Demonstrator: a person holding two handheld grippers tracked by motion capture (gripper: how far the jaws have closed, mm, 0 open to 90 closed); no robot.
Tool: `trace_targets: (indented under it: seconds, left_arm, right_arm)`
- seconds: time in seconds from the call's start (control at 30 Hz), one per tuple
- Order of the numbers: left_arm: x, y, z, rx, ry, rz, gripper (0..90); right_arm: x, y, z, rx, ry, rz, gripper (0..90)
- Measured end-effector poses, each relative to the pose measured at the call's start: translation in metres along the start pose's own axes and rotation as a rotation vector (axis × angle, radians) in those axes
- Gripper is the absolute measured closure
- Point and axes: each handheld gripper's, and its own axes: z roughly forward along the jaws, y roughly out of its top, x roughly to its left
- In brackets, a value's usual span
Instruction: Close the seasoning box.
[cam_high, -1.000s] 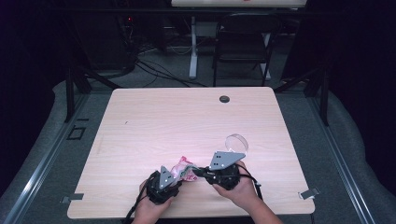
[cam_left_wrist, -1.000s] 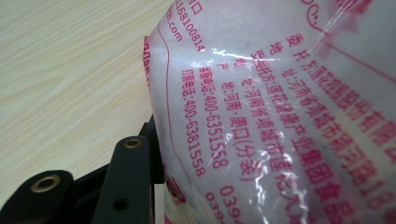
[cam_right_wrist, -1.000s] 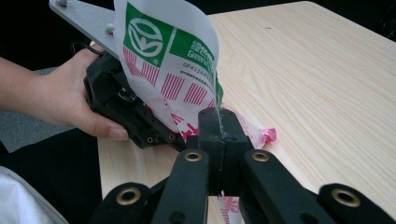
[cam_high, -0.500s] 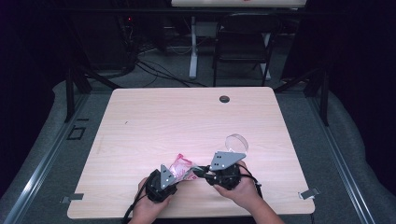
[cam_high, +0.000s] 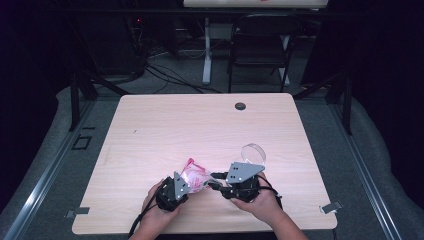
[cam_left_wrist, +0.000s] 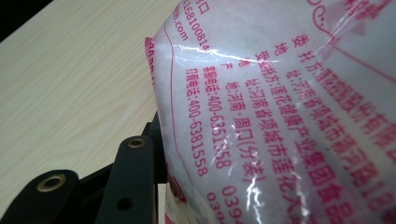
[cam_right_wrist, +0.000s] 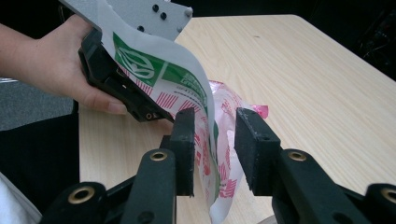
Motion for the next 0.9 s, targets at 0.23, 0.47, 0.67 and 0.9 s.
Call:
trace_targets:
  seconds: [0.23,0.47,0.67,0.9]
  left_arm:
    - [0.004,0.008,-0.001,0.007,0.016,0.031,59.7]
    - [0.005,0.016,-0.002,0.009,0.029,0.069,59.7]
    - [0.006,0.021,-0.003,0.013,0.032,0.088,59.8]
    - [0.007,0.027,-0.003,0.013,0.038,0.103,59.8]
  right_arm:
    - [0.001,0.004,-0.004,-0.005,-0.02,-0.036,68.5]
    - [0.003,0.008,-0.007,-0.003,-0.034,-0.08,67.7]
    - [0.003,0.01,-0.009,-0.011,-0.029,-0.086,67.5]
    - [0.004,0.011,-0.01,-0.017,-0.027,-0.087,67.5]
